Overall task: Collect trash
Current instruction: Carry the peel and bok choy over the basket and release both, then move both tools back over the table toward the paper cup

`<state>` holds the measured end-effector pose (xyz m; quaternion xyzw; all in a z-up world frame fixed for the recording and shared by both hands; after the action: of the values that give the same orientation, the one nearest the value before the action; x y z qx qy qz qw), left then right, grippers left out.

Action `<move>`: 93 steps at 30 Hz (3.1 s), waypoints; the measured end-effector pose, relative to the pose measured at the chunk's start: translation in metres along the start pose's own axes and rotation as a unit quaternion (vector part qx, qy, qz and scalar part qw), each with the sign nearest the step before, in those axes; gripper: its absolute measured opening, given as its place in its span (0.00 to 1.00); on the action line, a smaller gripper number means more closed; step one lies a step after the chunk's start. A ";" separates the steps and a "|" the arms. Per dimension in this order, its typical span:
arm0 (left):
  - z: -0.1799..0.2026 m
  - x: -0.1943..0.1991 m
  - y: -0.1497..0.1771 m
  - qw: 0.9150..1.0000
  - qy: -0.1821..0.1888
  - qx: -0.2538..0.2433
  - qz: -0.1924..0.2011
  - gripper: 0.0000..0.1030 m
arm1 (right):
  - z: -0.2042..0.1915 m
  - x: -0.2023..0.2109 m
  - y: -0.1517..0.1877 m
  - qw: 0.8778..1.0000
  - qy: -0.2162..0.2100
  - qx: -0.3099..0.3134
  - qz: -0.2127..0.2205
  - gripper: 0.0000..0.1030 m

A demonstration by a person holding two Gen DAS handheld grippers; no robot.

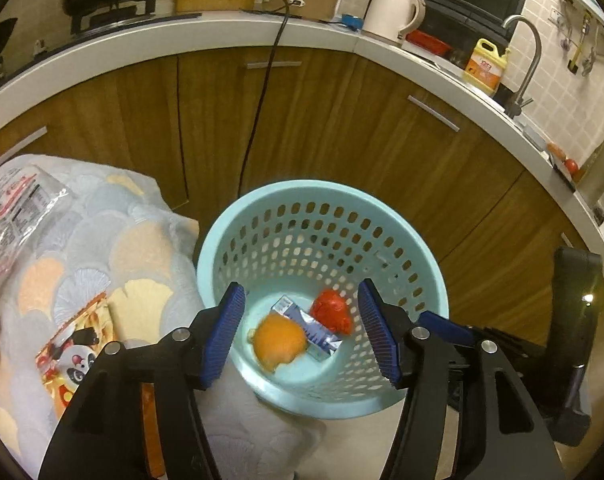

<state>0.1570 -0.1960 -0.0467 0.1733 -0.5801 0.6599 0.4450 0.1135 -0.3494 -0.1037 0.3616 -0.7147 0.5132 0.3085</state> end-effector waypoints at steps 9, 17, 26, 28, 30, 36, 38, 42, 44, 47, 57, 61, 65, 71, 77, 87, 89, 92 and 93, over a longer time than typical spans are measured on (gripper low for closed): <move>-0.014 0.042 -0.001 0.999 -0.001 0.002 0.045 0.56 | -0.022 0.023 -0.005 0.999 -0.018 0.025 0.029 0.35; -0.049 0.100 0.015 0.995 -0.018 0.029 0.095 0.61 | -0.083 0.055 -0.001 0.993 -0.047 0.088 0.070 0.43; -0.155 0.194 0.055 0.972 -0.129 0.108 0.165 0.67 | -0.179 0.072 0.028 0.976 -0.082 0.164 0.115 0.45; -0.190 0.217 0.070 0.960 -0.161 0.139 0.180 0.67 | -0.199 0.069 0.037 0.973 -0.103 0.175 0.115 0.45; -0.217 0.233 0.081 0.952 -0.180 0.164 0.184 0.68 | -0.224 0.062 0.049 0.968 -0.123 0.191 0.109 0.45; -0.311 0.258 0.124 0.928 -0.253 0.236 0.140 0.70 | -0.292 0.040 0.084 0.953 -0.140 0.256 0.082 0.45; -0.327 0.252 0.130 0.927 -0.273 0.234 0.108 0.70 | -0.307 0.031 0.091 0.950 -0.137 0.271 0.072 0.45; -0.336 0.239 0.126 0.934 -0.260 0.226 0.096 0.70 | -0.319 0.025 0.100 0.946 -0.105 0.299 0.070 0.45; -0.338 0.233 0.120 0.932 -0.275 0.217 0.094 0.70 | -0.316 0.022 0.100 0.948 -0.102 0.294 0.062 0.45; -0.332 0.222 0.111 0.932 -0.300 0.185 0.084 0.70 | -0.310 0.014 0.095 0.953 -0.101 0.280 0.047 0.45; -0.335 0.218 0.112 0.947 -0.222 0.213 0.089 0.72 | -0.314 0.009 0.097 0.954 -0.097 0.282 0.034 0.45; -0.336 0.213 0.106 0.948 -0.218 0.214 0.088 0.72 | -0.313 0.007 0.098 0.955 -0.098 0.278 0.030 0.45; -0.334 0.209 0.101 0.948 -0.218 0.213 0.089 0.72 | -0.310 0.006 0.096 0.957 -0.102 0.269 0.023 0.45; -0.336 0.198 0.091 0.950 -0.208 0.216 0.085 0.76 | -0.309 0.005 0.096 0.958 -0.104 0.268 0.020 0.45; -0.340 0.195 0.089 0.948 -0.211 0.221 0.087 0.78 | -0.309 0.004 0.096 0.958 -0.104 0.267 0.016 0.45; -0.379 0.266 0.146 0.926 -0.291 0.226 0.083 0.77 | -0.313 0.004 0.099 0.955 -0.105 0.278 0.015 0.46; -0.381 0.273 0.146 0.935 -0.251 0.235 0.091 0.77 | -0.317 0.004 0.101 0.953 -0.099 0.287 0.019 0.46; -0.372 0.274 0.138 0.950 -0.188 0.224 0.110 0.78 | -0.321 0.005 0.104 0.950 -0.092 0.297 0.023 0.46; -0.371 0.274 0.134 0.952 -0.173 0.224 0.118 0.78 | -0.321 0.005 0.104 0.950 -0.092 0.298 0.023 0.46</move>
<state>0.0095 0.2602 -0.0235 0.3103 -0.5020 0.7804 0.2065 0.0467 -0.0212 -0.0620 0.4659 -0.5624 0.6747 0.1073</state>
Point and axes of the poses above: each gripper's, at about its wrist camera, not at the fingertips, and x roughly against the way its jaws point, z to its right, y to its underside, the point moved 3 cm from there along -x, roughly the way its jaws point, and after that the axes turned 4 degrees about x, right-handed, at the moved point
